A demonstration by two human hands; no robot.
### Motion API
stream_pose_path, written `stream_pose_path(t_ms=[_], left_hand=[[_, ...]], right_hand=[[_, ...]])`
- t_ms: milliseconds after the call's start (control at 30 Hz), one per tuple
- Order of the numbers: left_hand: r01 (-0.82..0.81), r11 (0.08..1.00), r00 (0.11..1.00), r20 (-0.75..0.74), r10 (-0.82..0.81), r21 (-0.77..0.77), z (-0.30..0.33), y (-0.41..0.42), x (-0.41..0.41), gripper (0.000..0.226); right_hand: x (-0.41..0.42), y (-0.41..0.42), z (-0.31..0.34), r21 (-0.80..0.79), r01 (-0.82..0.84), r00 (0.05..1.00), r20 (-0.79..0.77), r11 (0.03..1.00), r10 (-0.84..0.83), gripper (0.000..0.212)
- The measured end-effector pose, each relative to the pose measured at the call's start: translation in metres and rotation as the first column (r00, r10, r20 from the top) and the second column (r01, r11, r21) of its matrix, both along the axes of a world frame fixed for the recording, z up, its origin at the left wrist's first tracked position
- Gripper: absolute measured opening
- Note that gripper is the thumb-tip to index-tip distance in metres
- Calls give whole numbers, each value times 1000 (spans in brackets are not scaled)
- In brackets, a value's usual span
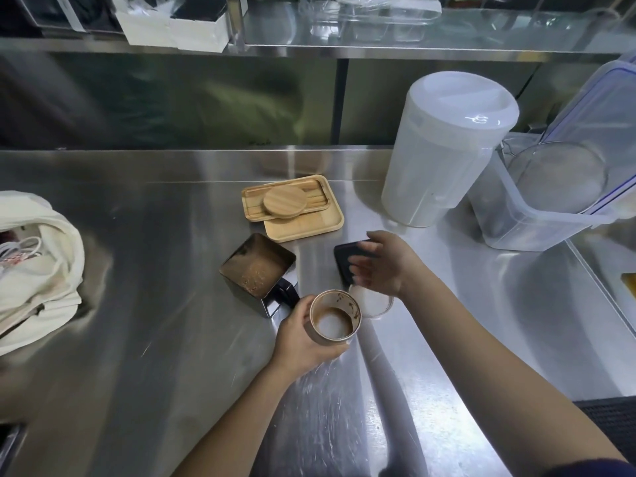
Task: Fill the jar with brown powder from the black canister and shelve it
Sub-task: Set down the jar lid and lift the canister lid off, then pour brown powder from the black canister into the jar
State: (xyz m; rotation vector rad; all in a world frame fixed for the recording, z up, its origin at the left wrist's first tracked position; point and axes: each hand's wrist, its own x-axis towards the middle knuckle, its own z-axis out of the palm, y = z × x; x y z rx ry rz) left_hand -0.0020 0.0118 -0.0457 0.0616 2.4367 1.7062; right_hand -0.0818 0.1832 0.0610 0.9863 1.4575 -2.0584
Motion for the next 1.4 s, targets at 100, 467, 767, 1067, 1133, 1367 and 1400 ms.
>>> stream_pose_path(t_ms=[100, 467, 767, 1067, 1133, 1367, 1400], left_hand=[[25, 1000, 1000, 7, -25, 8, -2, -1, 0, 72], [46, 997, 999, 0, -46, -60, 7, 1, -1, 65], [52, 998, 998, 23, -51, -25, 6, 0, -2, 64], [29, 999, 999, -23, -28, 38, -5, -2, -2, 70], [17, 998, 1000, -12, -16, 55, -7, -1, -3, 68], [-18, 993, 1000, -16, 20, 117, 3, 4, -8, 73], [-13, 993, 1000, -26, 16, 115, 5, 5, -9, 76]], right_hand=[[-6, -23, 5, 377, -217, 938, -176, 900, 299, 21], [-24, -95, -25, 551, -694, 628, 149, 463, 764, 61], [-29, -101, -27, 517, -601, 752, 107, 610, 650, 29], [-36, -82, 2, 212, -135, 960, -214, 968, 180, 23], [-36, -71, 16, 271, -37, 938, -322, 962, 127, 31], [-9, -18, 43, 411, 234, 806, -588, 881, 60, 38], [-3, -12, 43, 421, 240, 811, -582, 875, 57, 39]])
